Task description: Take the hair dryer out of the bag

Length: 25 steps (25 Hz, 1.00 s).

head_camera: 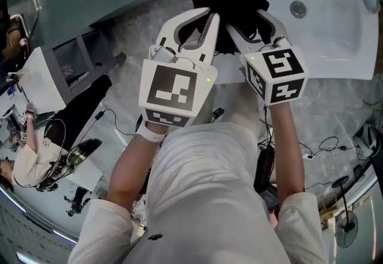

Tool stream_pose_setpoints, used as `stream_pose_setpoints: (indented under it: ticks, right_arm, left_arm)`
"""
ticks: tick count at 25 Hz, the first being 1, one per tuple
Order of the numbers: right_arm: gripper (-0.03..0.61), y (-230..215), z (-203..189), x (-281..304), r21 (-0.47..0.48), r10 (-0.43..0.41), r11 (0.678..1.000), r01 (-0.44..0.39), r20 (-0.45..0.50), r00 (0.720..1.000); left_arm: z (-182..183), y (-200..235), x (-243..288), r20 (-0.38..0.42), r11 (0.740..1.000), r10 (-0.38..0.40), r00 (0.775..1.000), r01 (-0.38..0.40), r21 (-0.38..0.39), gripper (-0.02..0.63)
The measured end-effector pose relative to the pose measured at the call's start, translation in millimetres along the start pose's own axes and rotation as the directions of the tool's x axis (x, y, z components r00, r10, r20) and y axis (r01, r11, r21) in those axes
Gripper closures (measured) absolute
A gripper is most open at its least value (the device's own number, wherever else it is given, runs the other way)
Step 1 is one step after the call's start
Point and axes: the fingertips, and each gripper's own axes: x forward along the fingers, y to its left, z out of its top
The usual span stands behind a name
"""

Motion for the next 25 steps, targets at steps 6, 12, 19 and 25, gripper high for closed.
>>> stream_pose_setpoints:
  ticks: [6,12,19,25]
  right_arm:
    - [0.327,-2.0,-3.5,18.9,-0.015,-0.009,1.000,0.008,-0.065,0.998]
    - [0.313,-1.1,-10.8,36.7,-0.065,-0.049,0.997,0.041,-0.134,0.990]
    - [0.307,-7.0,-18.8,47.6,-0.100,-0.075,0.993,0.058,-0.179,0.981]
    - [0.364,-3.2,-16.7,45.7,-0.107,-0.052,0.994,0.036,-0.156,0.986]
  left_arm:
    - [-6.2,4.8,2.1,-0.004,1.000,0.000,1.000,0.000,-0.015,0.595]
    - [-10.7,12.3,1.9,0.006,1.000,-0.008,1.000,0.009,-0.027,0.595]
    - [-10.4,13.1,4.0,0.004,0.999,-0.013,1.000,0.013,-0.035,0.595]
    - [-14.6,17.6,4.1,-0.010,0.999,0.007,1.000,-0.007,-0.034,0.595]
